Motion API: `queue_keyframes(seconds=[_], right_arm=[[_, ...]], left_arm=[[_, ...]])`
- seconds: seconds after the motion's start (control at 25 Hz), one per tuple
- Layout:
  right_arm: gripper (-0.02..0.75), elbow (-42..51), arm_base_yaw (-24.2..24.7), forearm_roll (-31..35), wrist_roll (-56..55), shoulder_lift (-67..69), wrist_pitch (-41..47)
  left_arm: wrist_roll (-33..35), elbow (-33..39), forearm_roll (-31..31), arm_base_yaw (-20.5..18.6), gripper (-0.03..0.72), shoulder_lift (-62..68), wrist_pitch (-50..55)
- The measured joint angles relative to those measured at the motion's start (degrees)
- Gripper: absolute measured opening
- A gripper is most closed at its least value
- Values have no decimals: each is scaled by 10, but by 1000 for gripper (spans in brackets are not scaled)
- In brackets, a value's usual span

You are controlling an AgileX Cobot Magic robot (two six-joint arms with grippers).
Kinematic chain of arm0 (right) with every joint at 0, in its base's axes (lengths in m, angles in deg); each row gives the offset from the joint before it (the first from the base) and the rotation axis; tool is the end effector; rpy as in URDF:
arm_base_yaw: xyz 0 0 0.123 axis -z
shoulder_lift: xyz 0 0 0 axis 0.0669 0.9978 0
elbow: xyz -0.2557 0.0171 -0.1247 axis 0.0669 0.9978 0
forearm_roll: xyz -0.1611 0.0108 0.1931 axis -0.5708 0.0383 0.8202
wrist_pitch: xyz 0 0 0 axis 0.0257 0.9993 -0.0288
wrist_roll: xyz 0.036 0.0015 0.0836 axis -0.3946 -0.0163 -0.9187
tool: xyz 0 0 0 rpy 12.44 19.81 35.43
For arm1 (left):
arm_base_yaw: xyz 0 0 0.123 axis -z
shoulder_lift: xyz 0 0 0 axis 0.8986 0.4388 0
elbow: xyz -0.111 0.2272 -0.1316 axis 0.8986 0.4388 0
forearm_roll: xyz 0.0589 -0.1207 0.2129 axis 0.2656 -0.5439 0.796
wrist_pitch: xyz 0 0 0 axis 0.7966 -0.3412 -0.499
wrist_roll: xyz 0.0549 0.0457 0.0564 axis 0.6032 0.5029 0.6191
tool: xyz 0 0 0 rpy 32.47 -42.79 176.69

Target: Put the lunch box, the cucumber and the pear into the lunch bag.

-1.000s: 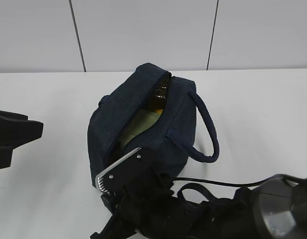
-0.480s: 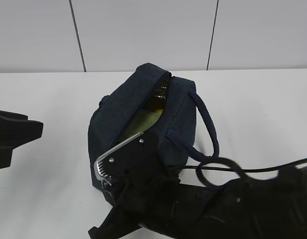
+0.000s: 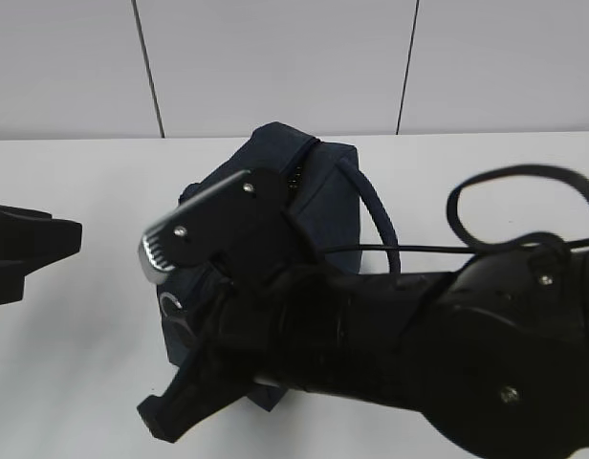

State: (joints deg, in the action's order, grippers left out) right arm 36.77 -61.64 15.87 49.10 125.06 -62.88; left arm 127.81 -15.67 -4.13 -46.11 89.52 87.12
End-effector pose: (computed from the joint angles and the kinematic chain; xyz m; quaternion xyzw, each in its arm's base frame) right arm 0.1809 0.2827 0.2225 -0.3862 0.7864 0.2398 0.4182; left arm 0.1658 -0.0810 0.2598 0.2047 0.8404 -0.1999 0.4603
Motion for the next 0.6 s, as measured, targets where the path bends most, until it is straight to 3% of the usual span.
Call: queue_keyframes(seconds=[0.16,0.36,0.52,0.6], right_arm=[[6,-34,8,0,16,0,30],[6,-41,19,0,24,-1,57],[6,-41,20,0,32,-4,69],[6,-41,21,0,35,-8,73]], left_arm=[[40,0,-5,0,242,22,47],[159,0,-65,-4,242,72,95],[253,0,-117,-50,246,119,166],[300,0,-140,-91,251,138,203]])
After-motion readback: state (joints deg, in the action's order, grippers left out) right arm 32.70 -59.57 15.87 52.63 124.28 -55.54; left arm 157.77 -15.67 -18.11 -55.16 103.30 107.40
